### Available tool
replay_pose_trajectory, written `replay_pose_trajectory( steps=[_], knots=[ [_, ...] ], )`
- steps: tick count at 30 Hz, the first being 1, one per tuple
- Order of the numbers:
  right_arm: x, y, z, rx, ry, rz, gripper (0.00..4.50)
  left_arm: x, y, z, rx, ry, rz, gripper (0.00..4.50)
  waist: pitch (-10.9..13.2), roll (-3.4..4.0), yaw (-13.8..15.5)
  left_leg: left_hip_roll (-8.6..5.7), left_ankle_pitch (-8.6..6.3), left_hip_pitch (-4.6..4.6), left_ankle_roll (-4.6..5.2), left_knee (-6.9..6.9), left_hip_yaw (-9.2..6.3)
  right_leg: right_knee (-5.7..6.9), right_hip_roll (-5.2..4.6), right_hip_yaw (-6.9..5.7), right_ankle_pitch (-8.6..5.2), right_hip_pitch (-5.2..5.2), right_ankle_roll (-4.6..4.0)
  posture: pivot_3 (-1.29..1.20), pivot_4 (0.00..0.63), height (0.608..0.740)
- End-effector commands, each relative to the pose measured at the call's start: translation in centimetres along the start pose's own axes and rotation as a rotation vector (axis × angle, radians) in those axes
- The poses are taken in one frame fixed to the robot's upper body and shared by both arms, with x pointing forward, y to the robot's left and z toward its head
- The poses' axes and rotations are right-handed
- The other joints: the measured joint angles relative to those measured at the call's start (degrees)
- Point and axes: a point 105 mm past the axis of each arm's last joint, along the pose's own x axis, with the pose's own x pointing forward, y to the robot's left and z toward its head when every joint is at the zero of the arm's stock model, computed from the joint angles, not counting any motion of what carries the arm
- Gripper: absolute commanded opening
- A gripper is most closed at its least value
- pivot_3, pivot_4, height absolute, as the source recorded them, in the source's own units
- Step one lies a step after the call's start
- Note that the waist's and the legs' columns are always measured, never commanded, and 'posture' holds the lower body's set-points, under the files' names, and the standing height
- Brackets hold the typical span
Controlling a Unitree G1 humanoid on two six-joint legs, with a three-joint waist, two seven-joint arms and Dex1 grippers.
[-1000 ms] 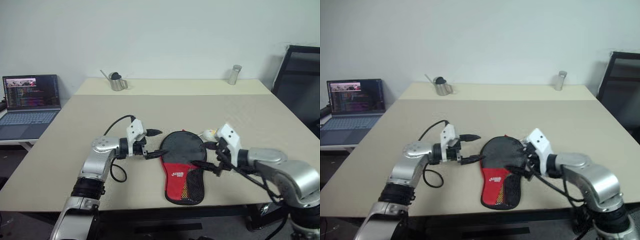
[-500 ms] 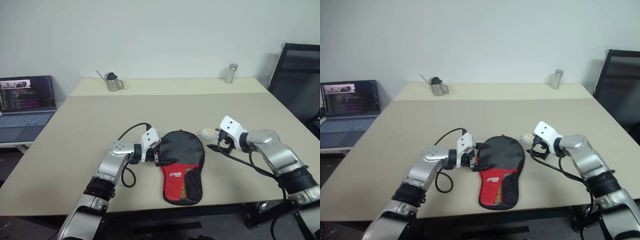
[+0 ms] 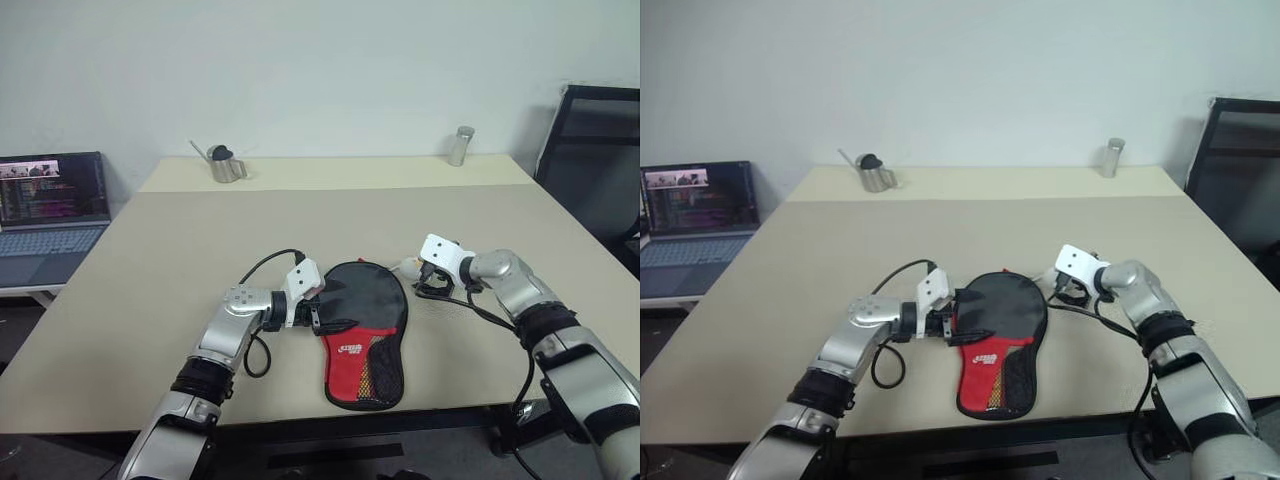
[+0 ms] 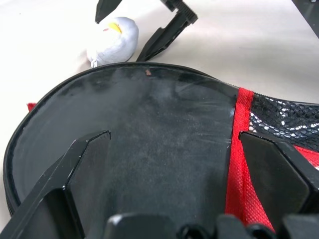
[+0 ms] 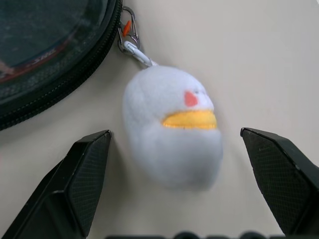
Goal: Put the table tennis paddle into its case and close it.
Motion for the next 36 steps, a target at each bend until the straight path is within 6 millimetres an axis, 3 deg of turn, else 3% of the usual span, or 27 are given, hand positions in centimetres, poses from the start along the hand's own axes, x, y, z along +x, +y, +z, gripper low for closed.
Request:
replay_pose_trajectory(
  steps=[1, 8, 12, 16, 22, 24, 30, 36],
  knots=[
    [0.4, -0.6, 0.8, 0.005, -0.019, -0.027, 3.68, 0.6, -0.1, 0.8, 0.038, -0.019, -0.014, 4.5, 0.0, 0.0, 0.0, 0.0, 0.0, 0.07, 0.0, -0.02, 0.03, 0.02, 0.0, 0.04, 0.0, 0.03, 0.0, 0.0, 0.15, 0.74],
    [0.8, -0.4, 1.0, 0.032, -0.022, -0.016, 1.27, 1.7, 0.4, 1.4, 0.048, -0.024, -0.038, 4.5, 0.0, 0.0, 0.0, 0.0, 0.0, 0.29, 0.01, -0.03, 0.5, 0.11, 0.01, 0.68, 0.04, 0.01, 0.06, 0.0, 0.15, 0.74],
    [0.9, -0.2, 1.3, 0.039, -0.027, -0.01, 0.32, 2.8, 1.2, 1.9, 0.056, -0.026, -0.036, 4.5, 0.0, 0.0, 0.0, -0.02, -0.01, 0.4, 0.02, -0.06, 0.72, 0.09, 0.01, 0.75, 0.08, 0.02, 0.13, 0.0, 0.15, 0.74],
    [1.0, 0.0, 1.4, 0.038, -0.028, 0.001, 0.19, 3.9, 1.5, 1.8, 0.043, -0.018, -0.055, 4.5, 0.0, 0.0, -0.1, 0.0, -0.02, 0.48, 0.03, -0.09, 0.84, 0.09, 0.02, 0.87, 0.1, 0.02, 0.16, 0.0, 0.15, 0.74],
    [0.8, -0.3, 1.1, 0.038, -0.016, -0.024, 0.19, 4.6, -0.3, -2.3, 0.101, 0.136, -0.138, 4.5, 0.0, 0.0, -0.1, 0.02, -0.02, 0.56, 0.03, -0.16, 0.92, 0.1, 0.04, 0.95, 0.1, 0.01, 0.16, 0.0, 0.15, 0.74],
    [0.7, -0.6, 1.1, 0.04, -0.014, -0.041, 0.19, 4.7, -0.4, -2.9, 0.116, 0.157, -0.141, 4.5, 0.0, 0.01, -0.1, 0.02, -0.02, 0.59, 0.03, -0.14, 0.92, 0.09, 0.04, 0.97, 0.11, 0.05, 0.16, 0.0, 0.15, 0.74],
    [0.1, -0.1, 1.1, 0.063, -0.025, -0.035, 0.19, 5.3, -0.9, -3.3, 0.105, 0.15, -0.151, 4.5, -0.1, 0.11, 0.1, 0.01, -0.02, 0.62, 0.03, -0.11, 0.91, 0.09, 0.03, 0.97, 0.12, 0.08, 0.17, 0.0, 0.15, 0.74],
    [-1.6, 1.0, 0.0, 0.066, -0.001, -0.012, 0.19, 5.8, -1.4, -3.5, 0.044, 0.122, -0.163, 4.5, -0.2, 0.18, 0.4, -0.01, -0.03, 0.61, 0.04, -0.1, 0.89, 0.03, 0.01, 0.94, 0.12, 0.12, 0.17, 0.0, 0.15, 0.74]
  ],
)
